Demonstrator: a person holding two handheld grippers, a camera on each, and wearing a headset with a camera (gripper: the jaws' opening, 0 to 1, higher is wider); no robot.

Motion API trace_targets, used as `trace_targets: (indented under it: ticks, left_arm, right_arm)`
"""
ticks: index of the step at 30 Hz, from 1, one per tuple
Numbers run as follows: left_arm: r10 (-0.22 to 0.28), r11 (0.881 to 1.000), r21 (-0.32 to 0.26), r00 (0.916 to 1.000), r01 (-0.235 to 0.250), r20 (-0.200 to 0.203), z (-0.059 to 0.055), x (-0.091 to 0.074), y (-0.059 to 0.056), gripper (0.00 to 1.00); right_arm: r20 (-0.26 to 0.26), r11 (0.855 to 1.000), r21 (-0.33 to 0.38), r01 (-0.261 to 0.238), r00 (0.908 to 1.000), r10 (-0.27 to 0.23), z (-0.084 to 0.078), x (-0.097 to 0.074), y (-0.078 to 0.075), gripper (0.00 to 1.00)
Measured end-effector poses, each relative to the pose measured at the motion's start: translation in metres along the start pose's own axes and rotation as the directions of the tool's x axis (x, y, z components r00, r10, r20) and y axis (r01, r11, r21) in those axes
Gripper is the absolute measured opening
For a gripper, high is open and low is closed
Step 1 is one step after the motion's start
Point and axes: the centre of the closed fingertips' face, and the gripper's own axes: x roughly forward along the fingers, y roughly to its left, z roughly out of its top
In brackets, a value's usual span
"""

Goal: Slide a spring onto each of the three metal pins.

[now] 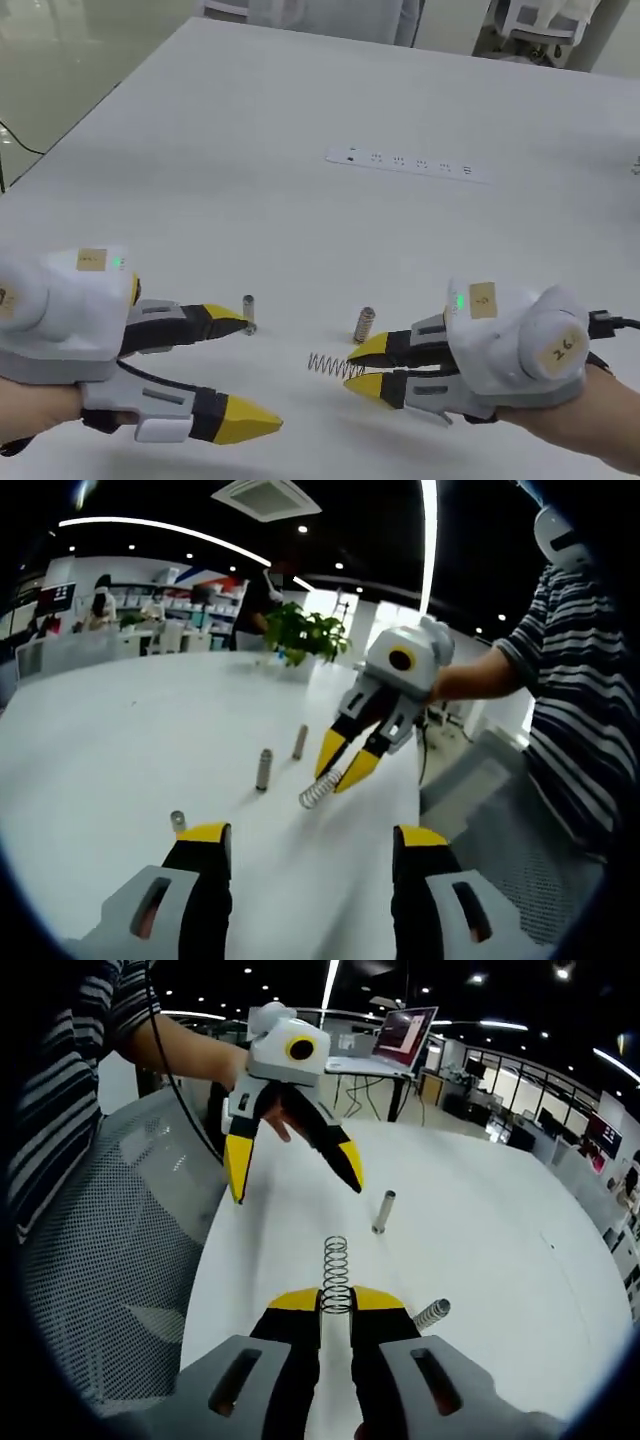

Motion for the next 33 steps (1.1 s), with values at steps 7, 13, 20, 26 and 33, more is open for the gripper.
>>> trace_targets:
  ticks: [7,13,20,26,33]
  left_arm:
    - [-0.052,0.998,0.04,0.9986,0.053,-0.005,0.01,0.019,-0.005,0.43]
    - [-0.09,0.994,0.054,0.9958,0.09,-0.016,0.012,0.029,-0.007,0.34]
    - [-0.121,0.99,0.07,0.9925,0.122,-0.018,0.014,0.035,-0.013,0.24]
    - [-0.134,0.987,0.093,0.9909,0.135,-0.016,0.017,0.038,-0.016,0.2]
    - [-0.16,0.981,0.107,0.987,0.16,-0.014,0.017,0.037,-0.022,0.06]
  right_arm:
    - [0.009,1.0,-0.019,-0.017,0.9998,0.017,0.004,-0.002,0.006,0.08]
    - [0.029,0.999,-0.042,-0.031,0.9991,0.032,0.008,-0.005,0.009,0.07]
    - [0.039,0.998,-0.053,-0.045,0.9981,0.047,0.011,-0.009,0.01,0.07]
    - [0.048,0.996,-0.067,-0.058,0.997,0.061,0.016,-0.011,0.014,0.07]
    - [0.054,0.996,-0.065,-0.057,0.9967,0.061,0.017,-0.013,0.014,0.07]
